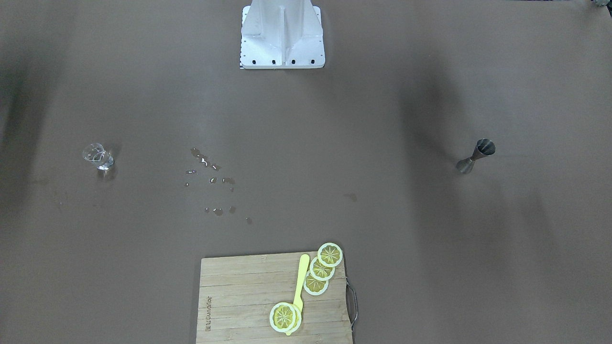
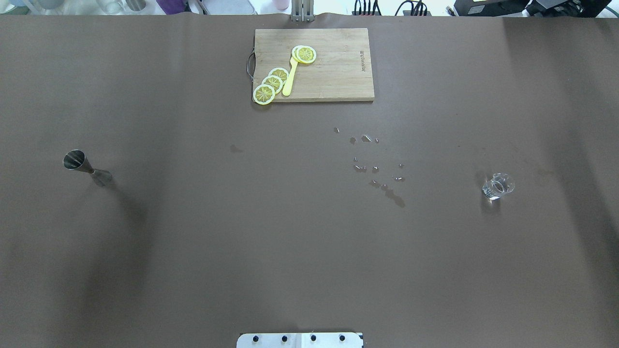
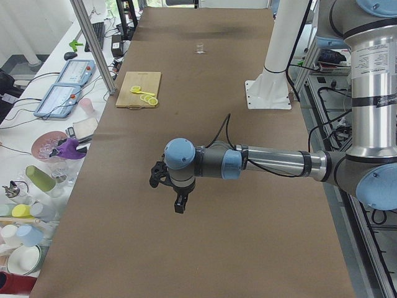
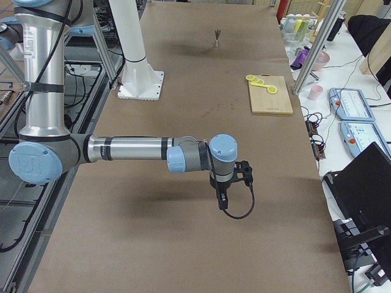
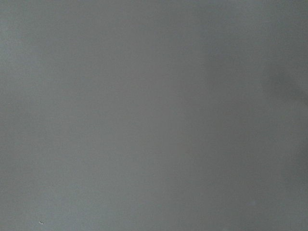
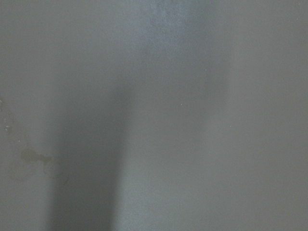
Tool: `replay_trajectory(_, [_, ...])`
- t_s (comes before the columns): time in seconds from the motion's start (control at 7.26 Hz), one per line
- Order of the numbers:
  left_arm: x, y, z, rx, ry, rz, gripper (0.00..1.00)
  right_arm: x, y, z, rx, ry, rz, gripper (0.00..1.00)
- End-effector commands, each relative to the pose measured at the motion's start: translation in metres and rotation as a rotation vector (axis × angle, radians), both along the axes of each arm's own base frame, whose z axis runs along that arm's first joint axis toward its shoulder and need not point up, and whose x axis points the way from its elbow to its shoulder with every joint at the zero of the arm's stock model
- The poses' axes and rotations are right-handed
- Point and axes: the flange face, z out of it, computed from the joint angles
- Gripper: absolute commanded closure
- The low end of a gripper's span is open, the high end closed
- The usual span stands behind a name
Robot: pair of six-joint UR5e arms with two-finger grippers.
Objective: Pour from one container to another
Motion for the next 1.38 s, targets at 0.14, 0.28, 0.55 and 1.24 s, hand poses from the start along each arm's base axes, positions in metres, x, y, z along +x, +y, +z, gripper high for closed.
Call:
replay_trajectory(0.14, [-0.012,-0.003,0.001,-0.033,-0.003,-0.055,0.02,0.000,-0.001,-0.006,0.116,0.007,-0.118,0.00])
replay_trajectory(0.28, [-0.011,-0.005,0.003,-0.049,-0.002,-0.065,0.02,-0.002,-0.001,-0.004,0.165,0.012,-0.179,0.00])
replay_trajectory(0.55, [-0.011,-0.015,-0.009,-0.025,0.000,-0.065,0.02,-0.015,-0.004,-0.008,0.211,0.013,-0.239,0.00])
replay_trajectory(1.24, [-0.011,-0.049,-0.061,0.024,0.010,-0.122,0.03,-0.074,-0.007,-0.018,0.254,-0.019,-0.328,0.00])
